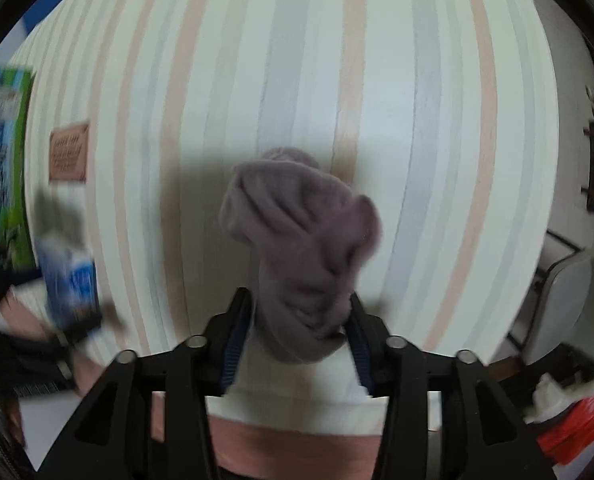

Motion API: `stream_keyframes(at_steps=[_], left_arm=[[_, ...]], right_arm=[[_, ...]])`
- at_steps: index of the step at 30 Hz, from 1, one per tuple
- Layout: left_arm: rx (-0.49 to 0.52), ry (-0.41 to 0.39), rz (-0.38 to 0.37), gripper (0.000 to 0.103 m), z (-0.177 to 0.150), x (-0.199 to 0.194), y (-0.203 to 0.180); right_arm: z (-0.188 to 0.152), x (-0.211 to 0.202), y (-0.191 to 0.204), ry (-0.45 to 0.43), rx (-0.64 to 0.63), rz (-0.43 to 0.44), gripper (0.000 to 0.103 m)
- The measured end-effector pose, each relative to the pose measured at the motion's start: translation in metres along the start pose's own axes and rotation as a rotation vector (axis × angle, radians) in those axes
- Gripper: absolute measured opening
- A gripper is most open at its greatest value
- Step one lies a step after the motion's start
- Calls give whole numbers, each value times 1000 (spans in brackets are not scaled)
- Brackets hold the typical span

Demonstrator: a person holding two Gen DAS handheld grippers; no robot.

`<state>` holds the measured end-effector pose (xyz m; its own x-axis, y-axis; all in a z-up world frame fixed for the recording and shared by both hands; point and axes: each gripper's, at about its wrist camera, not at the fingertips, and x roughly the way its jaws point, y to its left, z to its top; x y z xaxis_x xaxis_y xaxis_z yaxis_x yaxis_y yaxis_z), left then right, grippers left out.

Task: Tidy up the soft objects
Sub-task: 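Grasp the blue-and-white milk pouch with the left tool while the right tool grasps the lilac cloth, then carry the pouch and cloth into the box and open both tools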

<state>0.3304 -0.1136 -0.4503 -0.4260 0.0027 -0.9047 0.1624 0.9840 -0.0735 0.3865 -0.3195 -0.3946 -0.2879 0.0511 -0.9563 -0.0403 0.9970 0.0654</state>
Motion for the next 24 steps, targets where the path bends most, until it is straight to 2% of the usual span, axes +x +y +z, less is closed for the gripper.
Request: stream_keyframes(at_steps=[4,8,10,12,13,14,18,24], left_arm=[[6,-6,25,91,-1,8,-5],[20,-35,57,91,-8,16,-10],[22,-53,94,80,-12,17,-10],[37,-81,137,56,-17,14,-14],[42,-102,135,50,-19,11,-15],[45,-90,149,42,-19,9,-13],[30,-157,121,41,-30,-10,-11],[16,-371,120,41,-86,-72,5]], right_arm=[[2,1,0,-58,73,30,60],[-13,4,0,-106,101,-3,61],[-16,5,1,-122,113,-16,60],[-21,7,9,-143,122,-50,54],[-22,7,11,-152,124,-76,42],[-25,6,12,-161,125,-62,39],[-48,10,22,-148,145,14,37],[-91,-30,50,-238,112,127,37]])
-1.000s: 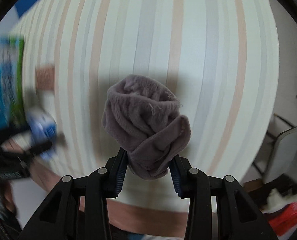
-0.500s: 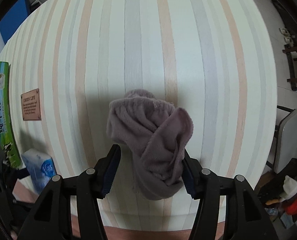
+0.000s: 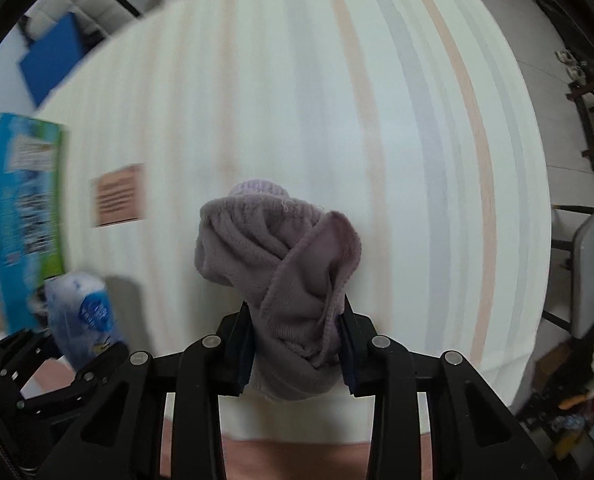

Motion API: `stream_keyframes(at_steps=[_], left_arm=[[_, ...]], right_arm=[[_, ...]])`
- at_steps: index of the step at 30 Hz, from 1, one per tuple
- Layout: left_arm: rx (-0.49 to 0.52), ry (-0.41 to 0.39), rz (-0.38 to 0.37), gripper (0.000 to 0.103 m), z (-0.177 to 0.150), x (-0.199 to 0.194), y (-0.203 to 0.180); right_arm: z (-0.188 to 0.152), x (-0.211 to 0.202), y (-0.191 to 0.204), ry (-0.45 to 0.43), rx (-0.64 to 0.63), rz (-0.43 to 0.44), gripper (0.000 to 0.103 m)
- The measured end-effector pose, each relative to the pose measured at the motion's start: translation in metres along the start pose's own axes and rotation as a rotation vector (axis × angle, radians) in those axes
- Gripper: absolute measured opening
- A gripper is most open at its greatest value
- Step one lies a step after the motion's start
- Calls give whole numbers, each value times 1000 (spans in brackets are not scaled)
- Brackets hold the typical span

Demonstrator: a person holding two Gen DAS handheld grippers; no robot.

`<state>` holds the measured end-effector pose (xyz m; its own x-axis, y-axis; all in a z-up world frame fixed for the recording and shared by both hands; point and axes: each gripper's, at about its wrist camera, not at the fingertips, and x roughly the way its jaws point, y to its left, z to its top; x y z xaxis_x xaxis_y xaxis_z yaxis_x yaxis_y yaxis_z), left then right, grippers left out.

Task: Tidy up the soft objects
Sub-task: 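Carry the pouch and cloth into the box and open both tools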

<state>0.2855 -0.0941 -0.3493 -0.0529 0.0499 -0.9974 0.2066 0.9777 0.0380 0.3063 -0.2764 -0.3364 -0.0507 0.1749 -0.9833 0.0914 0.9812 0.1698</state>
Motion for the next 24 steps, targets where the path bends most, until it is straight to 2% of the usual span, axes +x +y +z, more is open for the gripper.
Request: stream_keyframes(at_steps=[2,4,6,9,12,16,21,24], left_arm=[[-46,-72,11,41,-12,-31,14],[-91,-111,12,41,-20,-51,33],[-143,-132,7,41,-26,-74,64],[-174,-149,28,41,-13,-90,92],[-202,-177,46,42,-21,-103,128],[-210,-193,54,43,-28,-122,170],[-232,-159,15,43,-21,-109,224],[-230,-121,-27,44,-13,-100,240]], right_arm=[[-11,-22,24,-39,-33,34,37],[-23,-44,50,-79,-79,66,37],[-31,-66,82,-102,-120,105,37],[-32,-93,126,-130,-174,148,37],[-42,-106,177,-148,-216,173,37],[-48,-102,243,-144,-229,177,37],[-40,-82,304,-124,-205,167,37],[-30,-60,311,-99,-177,153,37]])
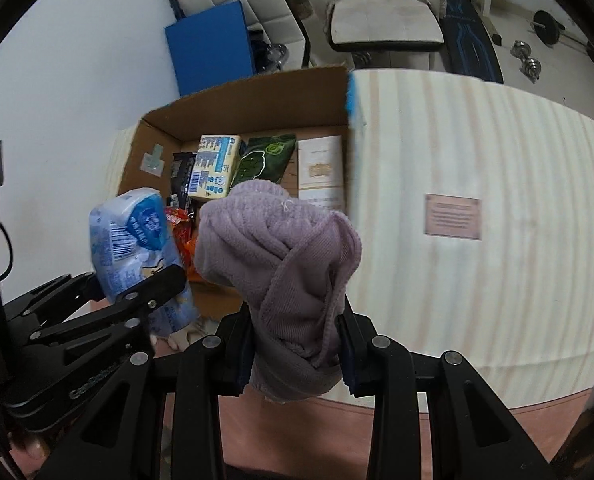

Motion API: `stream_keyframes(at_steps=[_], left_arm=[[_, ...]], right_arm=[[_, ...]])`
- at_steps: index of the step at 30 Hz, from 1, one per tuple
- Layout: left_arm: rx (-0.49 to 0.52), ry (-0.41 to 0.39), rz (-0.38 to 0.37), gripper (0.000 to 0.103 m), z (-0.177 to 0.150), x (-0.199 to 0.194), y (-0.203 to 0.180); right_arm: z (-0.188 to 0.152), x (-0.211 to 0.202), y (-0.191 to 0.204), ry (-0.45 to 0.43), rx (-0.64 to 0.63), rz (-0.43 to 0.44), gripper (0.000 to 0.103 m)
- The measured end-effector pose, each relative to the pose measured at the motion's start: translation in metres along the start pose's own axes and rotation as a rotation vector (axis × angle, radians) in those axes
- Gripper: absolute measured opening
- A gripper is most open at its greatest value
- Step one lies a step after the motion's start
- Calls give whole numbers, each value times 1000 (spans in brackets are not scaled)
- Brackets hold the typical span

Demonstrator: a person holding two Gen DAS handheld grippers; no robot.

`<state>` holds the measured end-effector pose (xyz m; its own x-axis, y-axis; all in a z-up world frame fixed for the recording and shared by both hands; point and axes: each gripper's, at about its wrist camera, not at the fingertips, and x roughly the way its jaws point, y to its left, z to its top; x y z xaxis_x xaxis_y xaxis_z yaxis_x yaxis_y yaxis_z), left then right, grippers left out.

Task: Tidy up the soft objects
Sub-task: 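Carry the pouch and cloth into the box and open both tools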

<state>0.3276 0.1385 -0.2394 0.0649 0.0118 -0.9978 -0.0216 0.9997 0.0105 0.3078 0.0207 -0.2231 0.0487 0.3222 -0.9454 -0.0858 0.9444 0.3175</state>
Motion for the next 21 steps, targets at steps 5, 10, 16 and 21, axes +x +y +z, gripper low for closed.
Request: stream_keyframes(at_steps=[5,10,16,21], left_arm=[[1,83,-51,44,19,31,18],[38,116,-75,46,32,47,18],[86,96,-39,78,40,46,16],[61,97,-82,102,45,41,28]], right_arm=[[13,39,0,49,68,4,37],[20,61,-4,58,101,-29,37],[27,75,-6,94,107,-135,45],[26,67,1,89,88,-79,80]])
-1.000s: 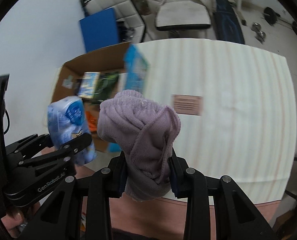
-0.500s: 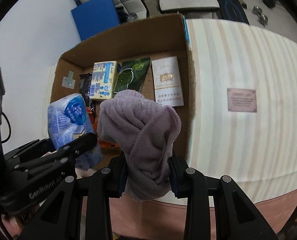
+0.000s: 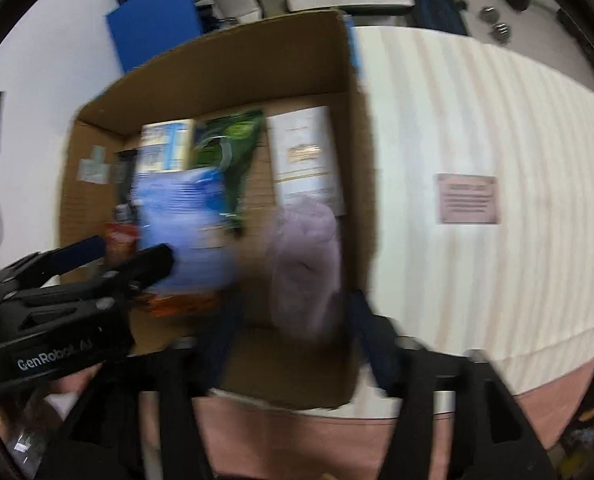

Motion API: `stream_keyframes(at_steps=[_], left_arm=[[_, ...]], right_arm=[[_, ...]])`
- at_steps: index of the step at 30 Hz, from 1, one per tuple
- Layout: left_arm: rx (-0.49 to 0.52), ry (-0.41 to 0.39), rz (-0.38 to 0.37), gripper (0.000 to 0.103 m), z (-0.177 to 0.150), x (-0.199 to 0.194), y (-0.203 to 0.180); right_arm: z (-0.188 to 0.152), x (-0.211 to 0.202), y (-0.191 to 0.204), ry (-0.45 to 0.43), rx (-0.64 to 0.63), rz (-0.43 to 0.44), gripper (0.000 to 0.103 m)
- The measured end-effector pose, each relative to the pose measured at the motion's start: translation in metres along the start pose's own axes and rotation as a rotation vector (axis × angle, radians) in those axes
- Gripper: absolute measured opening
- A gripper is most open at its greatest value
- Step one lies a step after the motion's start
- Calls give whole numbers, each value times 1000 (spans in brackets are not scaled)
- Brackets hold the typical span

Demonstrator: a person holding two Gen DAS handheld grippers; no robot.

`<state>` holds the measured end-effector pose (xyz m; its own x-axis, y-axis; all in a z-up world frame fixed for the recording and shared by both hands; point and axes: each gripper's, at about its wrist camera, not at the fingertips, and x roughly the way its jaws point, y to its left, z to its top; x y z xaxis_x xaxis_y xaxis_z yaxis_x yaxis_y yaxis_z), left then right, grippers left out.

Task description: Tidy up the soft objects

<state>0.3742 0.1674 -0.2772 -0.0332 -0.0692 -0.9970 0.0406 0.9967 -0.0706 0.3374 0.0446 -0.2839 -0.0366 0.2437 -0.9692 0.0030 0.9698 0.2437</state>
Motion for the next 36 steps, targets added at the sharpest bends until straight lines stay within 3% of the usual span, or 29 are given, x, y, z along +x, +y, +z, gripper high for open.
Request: stream_keyframes(at_steps=[2,4,10,14,17,28,36], left_arm=[[6,-6,12,102,0,-4,1],[6,-14,16,102,-2,-9,3],[-7,-49,37,102,-3,-21,11],[-23,-79,50,102,-8,-31,16],[-30,-100,69,102,-13,-36,18],[-68,-167,90,102,-29,-59,22],[-79,-341,143,102,-79,-137,4]], right_arm=[[-2,-3,9,-14,-31,-46,90],[-4,-7,16,-39,-56,-104,94],[-6,-20,20,-73,-66,-165,94],[-8,-24,20,-89,-57,-185,95],[-8,-29,16,-117,-38,-186,103],[-14,-42,18,-160,-27,-195,103],[-46,-98,19,-271,-34,-206,103]])
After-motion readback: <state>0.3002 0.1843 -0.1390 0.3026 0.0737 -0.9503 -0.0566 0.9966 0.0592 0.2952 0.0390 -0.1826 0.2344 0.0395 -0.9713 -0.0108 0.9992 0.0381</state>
